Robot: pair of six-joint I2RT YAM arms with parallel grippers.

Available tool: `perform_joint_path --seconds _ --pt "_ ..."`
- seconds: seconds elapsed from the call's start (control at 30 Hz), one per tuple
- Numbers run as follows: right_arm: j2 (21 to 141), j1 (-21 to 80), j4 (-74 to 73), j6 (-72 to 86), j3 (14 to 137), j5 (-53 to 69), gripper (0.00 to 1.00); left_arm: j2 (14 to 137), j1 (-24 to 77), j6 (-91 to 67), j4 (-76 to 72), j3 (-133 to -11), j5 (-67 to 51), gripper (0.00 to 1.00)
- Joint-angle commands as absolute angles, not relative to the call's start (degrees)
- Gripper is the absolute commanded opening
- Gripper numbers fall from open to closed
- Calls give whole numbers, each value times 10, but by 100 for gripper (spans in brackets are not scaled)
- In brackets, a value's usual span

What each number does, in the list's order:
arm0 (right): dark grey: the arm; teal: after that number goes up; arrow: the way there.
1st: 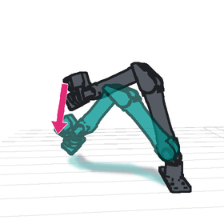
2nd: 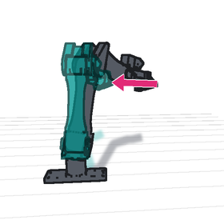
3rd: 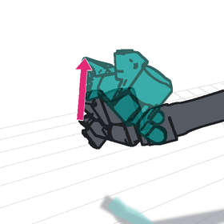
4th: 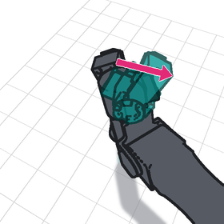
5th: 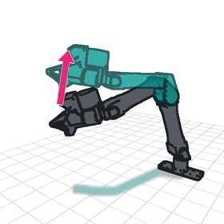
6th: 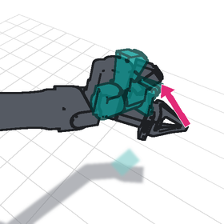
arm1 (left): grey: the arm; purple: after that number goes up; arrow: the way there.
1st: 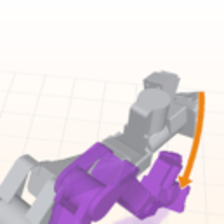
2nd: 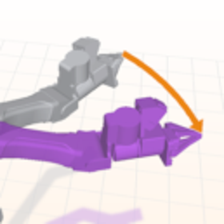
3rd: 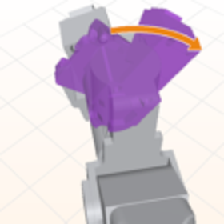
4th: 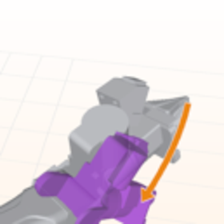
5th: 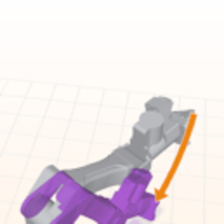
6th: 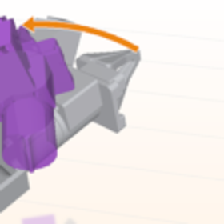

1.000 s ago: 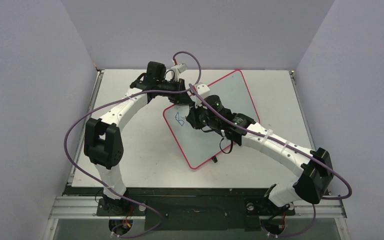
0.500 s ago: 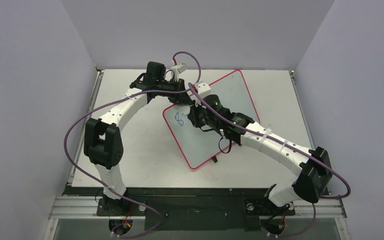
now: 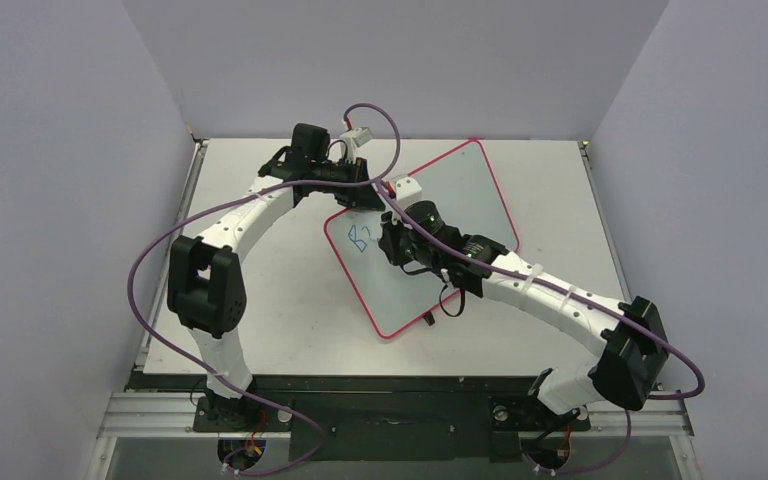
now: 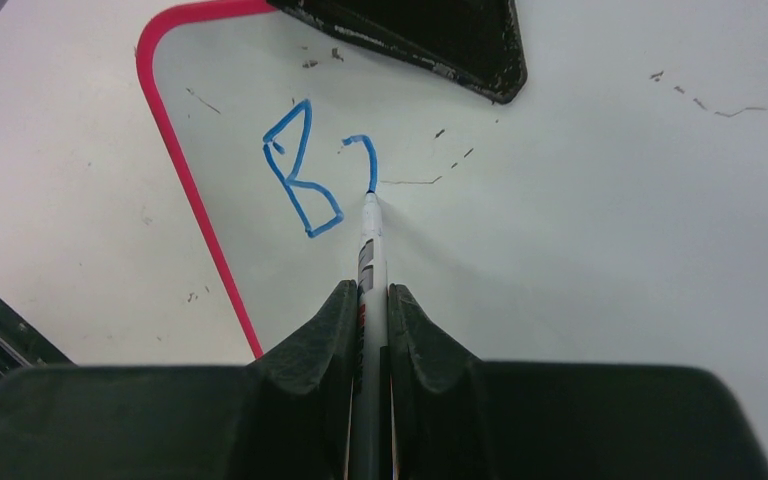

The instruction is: Write a sentence on the whiteboard

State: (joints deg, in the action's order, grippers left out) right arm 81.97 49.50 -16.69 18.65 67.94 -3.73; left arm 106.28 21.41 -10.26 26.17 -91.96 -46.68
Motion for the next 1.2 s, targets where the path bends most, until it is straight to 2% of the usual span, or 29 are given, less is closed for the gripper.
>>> perform_joint_path --seconds 0.0,0.73,1.17 --pt "808 504 -175 192 657 -57 0 1020 212 -55 212 -927 -440 0" --pt "829 501 -181 198 701 -93 0 1015 216 -51 214 -924 -438 0" --pt "842 487 -181 199 730 -68 0 1013 218 -50 214 -922 -437 0"
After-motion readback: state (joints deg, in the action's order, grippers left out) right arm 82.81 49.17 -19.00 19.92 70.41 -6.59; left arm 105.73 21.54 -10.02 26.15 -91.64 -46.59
